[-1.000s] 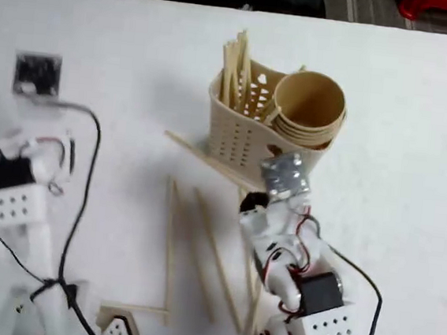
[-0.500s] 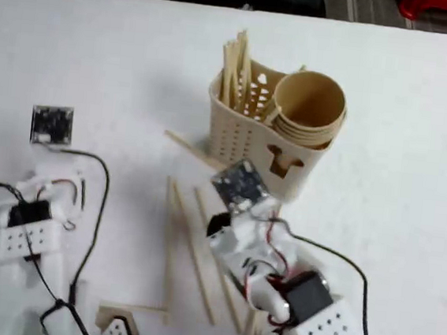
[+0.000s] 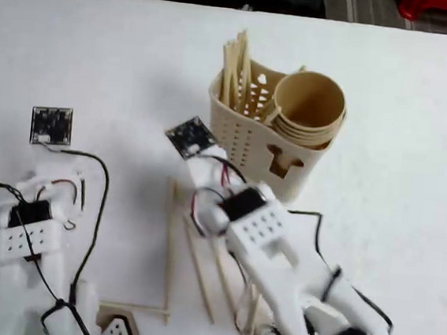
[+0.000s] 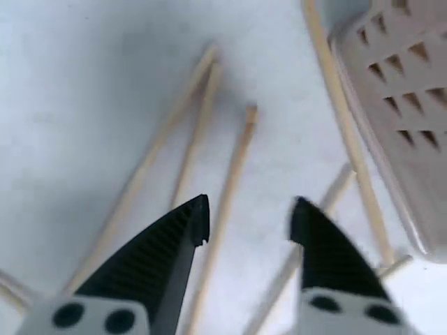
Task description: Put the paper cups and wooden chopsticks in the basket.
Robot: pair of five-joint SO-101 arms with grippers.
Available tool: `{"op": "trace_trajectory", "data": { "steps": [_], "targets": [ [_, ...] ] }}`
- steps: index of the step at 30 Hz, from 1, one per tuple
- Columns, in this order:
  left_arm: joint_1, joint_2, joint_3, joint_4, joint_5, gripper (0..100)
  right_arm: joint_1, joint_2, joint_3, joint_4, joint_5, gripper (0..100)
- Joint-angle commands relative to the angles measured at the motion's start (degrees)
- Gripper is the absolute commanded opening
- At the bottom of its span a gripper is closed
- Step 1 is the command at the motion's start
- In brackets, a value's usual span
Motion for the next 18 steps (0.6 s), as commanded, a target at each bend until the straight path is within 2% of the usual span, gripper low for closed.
{"op": "trace_trajectory", "data": {
  "steps": [1,8,18],
  "targets": [
    [-0.48,-1.54,-0.18,-1.05,-0.53,2,-0.66,7.34,-6.42,-0.84,-3.69,33.8],
    [-0.48,-1.45,-0.18,-1.05,-0.53,2,-7.16,20.88,-12.84,-0.84,-5.01,36.3],
    [-0.48,-1.45,-0.18,-1.05,-0.53,2,-6.37,31.16,-18.37,-0.84,-5.01,36.2]
  ]
}}
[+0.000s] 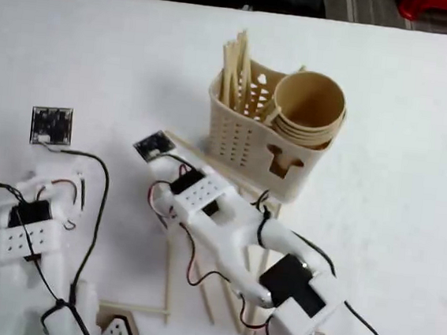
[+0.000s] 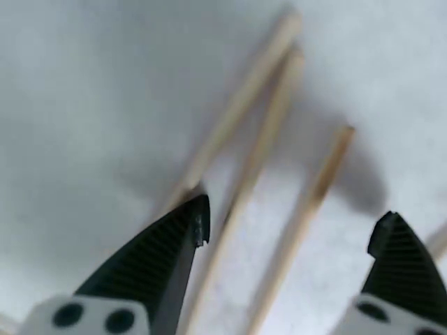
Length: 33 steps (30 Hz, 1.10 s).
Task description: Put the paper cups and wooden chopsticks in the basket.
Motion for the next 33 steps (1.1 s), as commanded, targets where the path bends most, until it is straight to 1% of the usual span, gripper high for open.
{"op": "trace_trajectory", "data": {
  "steps": [1,5,8,9,11,17,18,20,21,24,29,33],
  "targets": [
    [-0.48,-1.45,-0.18,-1.05,-0.53,2,0.40,-0.13,-2.20,-0.75,-0.62,36.2],
    [-0.48,-1.45,-0.18,-1.05,-0.53,2,0.40,0.13,-2.37,-1.63,-4.66,36.1],
    [-0.48,-1.45,-0.18,-0.97,-0.62,2,0.66,1.45,-2.55,-1.36,-5.10,35.9],
    [-0.48,-1.45,-0.18,-0.97,-0.62,2,0.66,2.07,-2.55,-1.36,-5.10,34.4],
    [-0.48,-1.45,-0.18,-0.88,-0.62,2,0.66,3.74,-2.73,-1.63,-5.01,28.0],
    [-0.48,-1.36,-0.09,-0.88,-0.62,2,0.75,5.85,-4.40,-1.19,-4.92,2.2],
    [-0.48,-1.36,-0.09,-0.88,-0.62,2,0.75,5.85,-4.40,-1.19,-4.92,1.2],
    [-0.48,-1.36,0.09,-1.05,-0.62,2,0.75,5.85,-4.40,-0.48,-4.84,3.1],
    [-0.48,-1.71,0.44,-1.14,-0.62,2,0.84,5.85,-4.57,-0.04,-4.57,2.0],
    [-0.48,-1.71,0.53,-1.14,-0.62,2,1.54,4.35,-4.57,0.48,-1.41,1.9],
    [-0.48,-1.71,0.53,-1.14,-0.62,2,3.74,-2.68,-4.57,2.42,-0.44,1.9],
    [-0.48,-1.71,0.53,-1.14,-0.62,2,4.09,-9.19,-4.57,4.44,-0.44,1.9]
  ]
}}
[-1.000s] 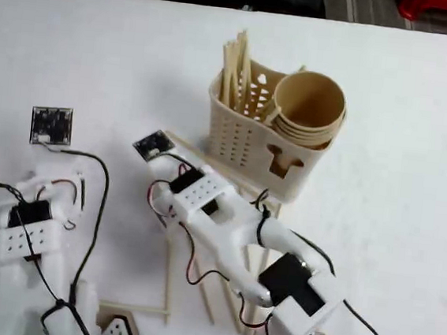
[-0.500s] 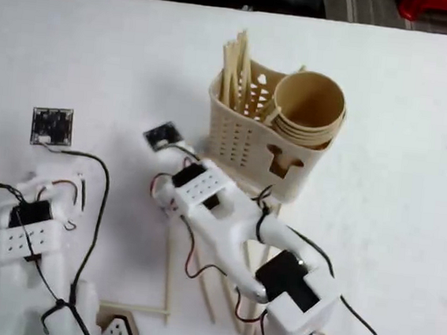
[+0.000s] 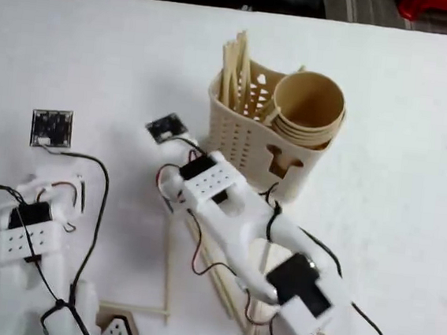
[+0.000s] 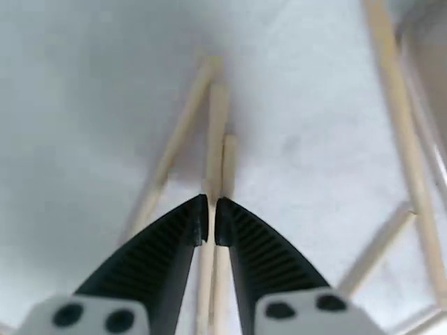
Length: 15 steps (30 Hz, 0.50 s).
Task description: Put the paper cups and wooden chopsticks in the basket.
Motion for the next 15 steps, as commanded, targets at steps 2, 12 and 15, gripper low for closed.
{"op": "trace_trajectory", "data": {
  "steps": [2,12,15],
  "targets": [
    [-0.48,-1.71,-0.35,-1.14,-0.62,2,0.92,-8.92,-0.88,1.98,0.62,1.9],
    [-0.57,-1.71,-0.35,-1.14,-0.62,2,-2.24,-14.81,-0.53,4.26,2.73,6.9],
    [-0.57,-1.71,-0.35,-1.14,-0.62,2,-4.35,-12.09,-0.62,4.26,0.18,18.0]
  ]
}}
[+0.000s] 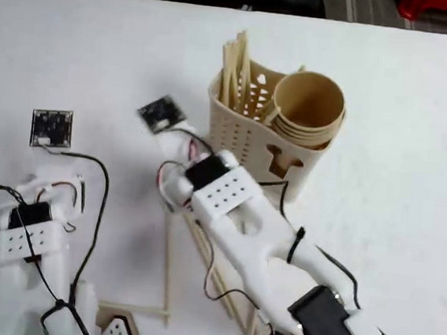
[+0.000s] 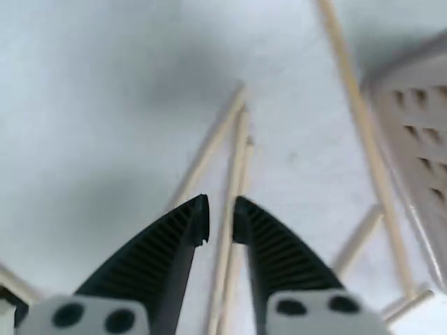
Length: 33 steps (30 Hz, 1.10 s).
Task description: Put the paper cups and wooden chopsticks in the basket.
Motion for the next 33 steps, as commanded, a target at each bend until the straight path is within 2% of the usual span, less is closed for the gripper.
{"op": "trace_trajectory", "data": {
  "steps": [1,5,12,19,22,27,29,33],
  "targets": [
    [-0.57,-1.71,-0.35,-1.14,-0.62,2,-2.07,1.71,-0.97,-0.04,-2.99,21.4],
    [-0.57,-1.71,-0.35,-1.14,-0.62,2,-3.12,7.96,-2.46,-3.56,-6.07,28.8],
    [-0.57,-1.71,-0.35,-1.14,-0.62,2,-3.47,18.77,-9.32,-4.00,-6.24,28.9],
    [-0.57,-1.71,-0.35,-1.14,-0.62,2,-3.21,24.13,-9.93,-3.38,-6.24,28.6],
    [-0.57,-1.71,-0.35,-1.14,-0.62,2,-3.03,26.86,-10.11,-0.40,-5.63,22.4],
    [-0.57,-1.71,-0.35,-1.14,-0.70,2,-2.51,29.32,-10.37,2.86,-4.22,1.1],
    [-0.57,-1.71,-0.26,-1.14,-0.70,2,-1.63,29.23,-10.37,3.65,-1.85,3.6],
    [-0.57,-1.71,-0.26,-1.14,-0.70,2,0.48,28.00,-11.52,6.02,-0.09,1.9]
  ]
}}
